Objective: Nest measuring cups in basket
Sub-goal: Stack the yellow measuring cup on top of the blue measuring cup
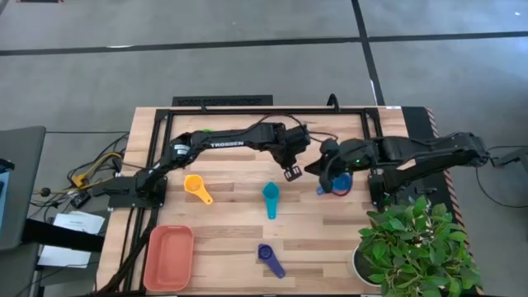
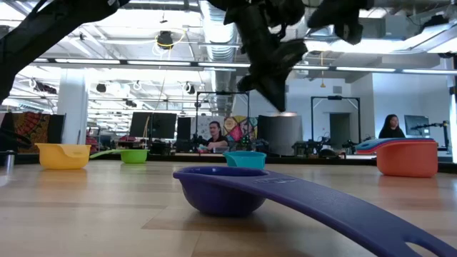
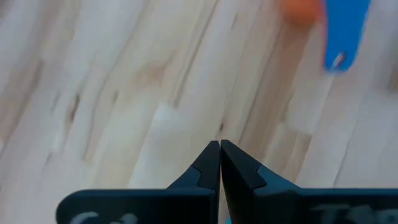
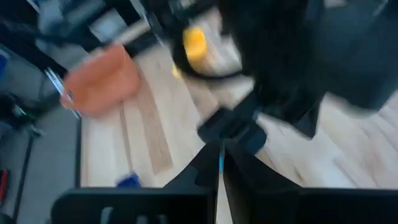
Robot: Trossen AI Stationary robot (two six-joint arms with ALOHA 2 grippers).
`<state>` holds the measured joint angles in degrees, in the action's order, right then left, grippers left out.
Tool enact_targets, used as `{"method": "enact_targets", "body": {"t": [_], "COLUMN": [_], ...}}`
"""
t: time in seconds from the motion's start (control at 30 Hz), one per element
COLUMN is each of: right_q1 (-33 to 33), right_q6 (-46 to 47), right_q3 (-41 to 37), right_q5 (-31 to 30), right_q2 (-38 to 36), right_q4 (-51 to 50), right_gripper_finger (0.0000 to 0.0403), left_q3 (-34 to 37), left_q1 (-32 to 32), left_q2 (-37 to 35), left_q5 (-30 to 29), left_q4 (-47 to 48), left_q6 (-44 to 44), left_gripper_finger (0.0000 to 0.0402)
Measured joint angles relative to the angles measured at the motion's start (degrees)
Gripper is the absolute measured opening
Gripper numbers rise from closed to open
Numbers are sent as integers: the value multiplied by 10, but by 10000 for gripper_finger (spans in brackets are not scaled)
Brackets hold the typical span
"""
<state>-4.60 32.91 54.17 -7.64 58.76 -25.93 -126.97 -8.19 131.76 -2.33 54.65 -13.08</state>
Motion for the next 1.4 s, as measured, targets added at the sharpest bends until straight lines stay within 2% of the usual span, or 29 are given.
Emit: {"method": "enact_targets", "body": {"t": [0.13, 0.2, 0.27, 0.43, 0.53, 0.7, 0.9, 1.03, 1.27, 1.4], "right_q1": [0, 0, -3, -2, 10, 40, 66, 70, 66, 65], "right_q6": [0, 0, 0, 0, -3, -4, -4, -2, 1, -11], "right_q3": [0, 0, 0, -1, -1, -1, 0, -1, -1, -1], "right_q5": [0, 0, -2, -15, -16, -16, 11, 14, 16, 19], "right_q2": [-16, -23, -24, -22, -16, -9, -1, 7, 6, 6], "right_q4": [14, 10, 11, 13, 21, 36, 63, 63, 92, 111], "right_gripper_finger": [43, 43, 44, 44, 44, 48, 56, 62, 74, 85], "left_q3": [47, 92, 158, 379, 484, 591, 668, 737, 861, 914], "left_q1": [7, 11, 13, 8, 6, 16, 35, 52, 72, 92], "left_q2": [-18, -48, -90, -228, -305, -401, -503, -592, -775, -847], "left_q5": [1, 1, 1, 0, -24, -87, -119, -168, -205, -258], "left_q4": [-6, -36, -84, -252, -307, -264, -173, -155, -155, -151], "left_q6": [0, -1, -3, -55, -100, -179, -288, -368, -488, -548], "left_gripper_finger": [0, 0, 0, 0, 0, 0, 0, 6, 52, 94]}}
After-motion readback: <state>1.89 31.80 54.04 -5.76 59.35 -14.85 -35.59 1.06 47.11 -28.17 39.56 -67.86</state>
